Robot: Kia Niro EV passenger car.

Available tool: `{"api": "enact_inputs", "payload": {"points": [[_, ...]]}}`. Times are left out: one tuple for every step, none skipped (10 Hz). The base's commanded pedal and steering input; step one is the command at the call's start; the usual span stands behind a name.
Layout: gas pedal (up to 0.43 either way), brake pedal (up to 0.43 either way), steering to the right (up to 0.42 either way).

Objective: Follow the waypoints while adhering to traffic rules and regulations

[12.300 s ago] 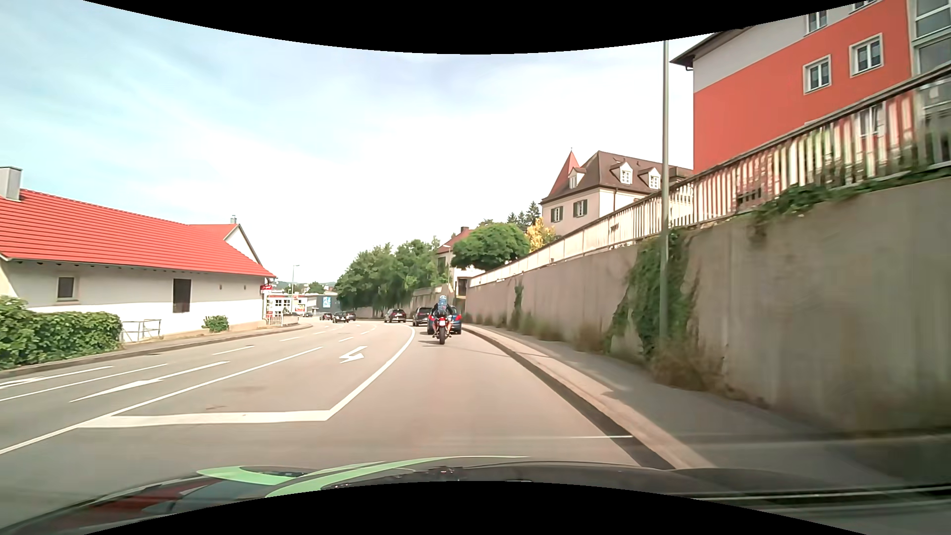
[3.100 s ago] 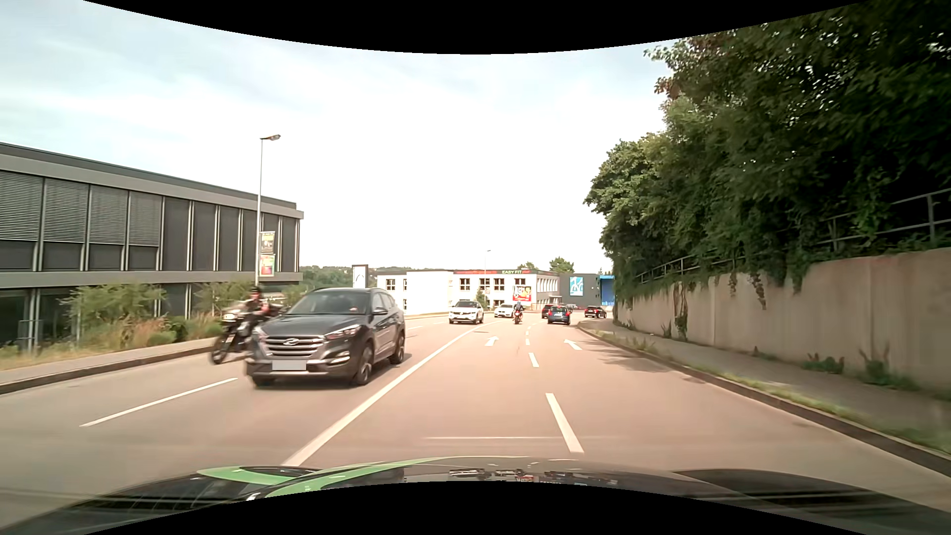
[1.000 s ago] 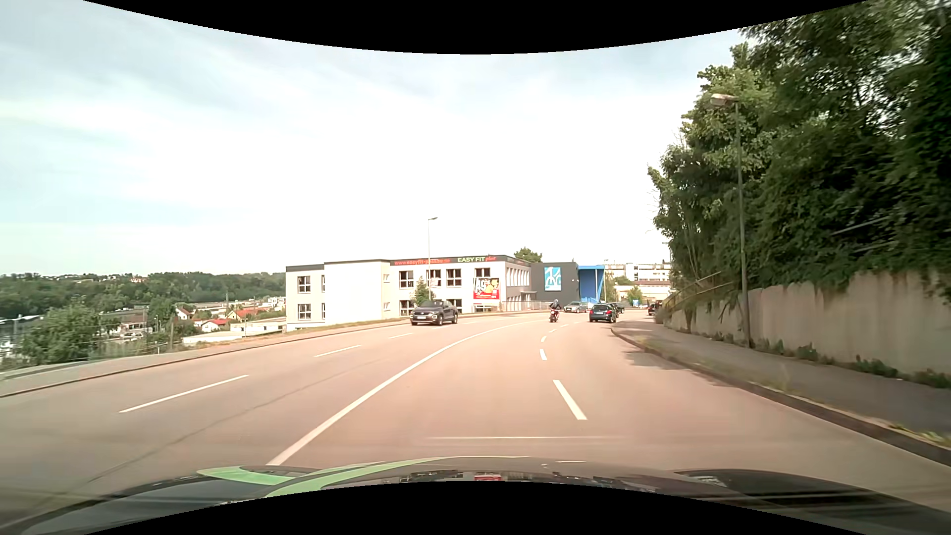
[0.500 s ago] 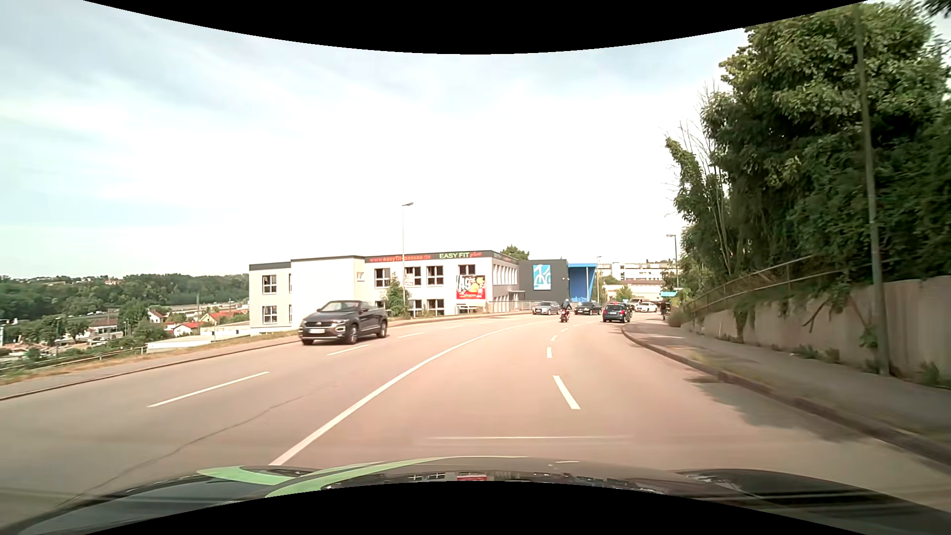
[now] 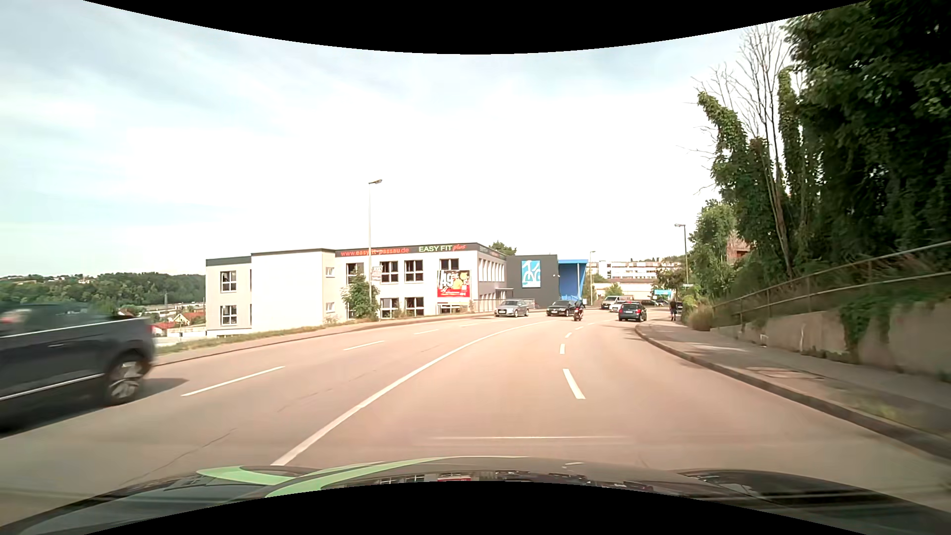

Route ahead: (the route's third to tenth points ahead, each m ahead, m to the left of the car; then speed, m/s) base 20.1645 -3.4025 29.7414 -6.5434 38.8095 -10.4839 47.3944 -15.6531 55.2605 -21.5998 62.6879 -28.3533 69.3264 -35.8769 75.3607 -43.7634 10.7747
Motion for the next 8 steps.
{"api": "enact_inputs", "payload": {"points": [[0.008,0.000,0.037],[0.008,0.000,0.040],[0.008,0.000,0.045],[0.020,0.000,0.053],[0.020,0.000,0.059],[0.020,0.000,0.067],[0.020,0.000,0.072],[0.020,0.000,0.073]]}}
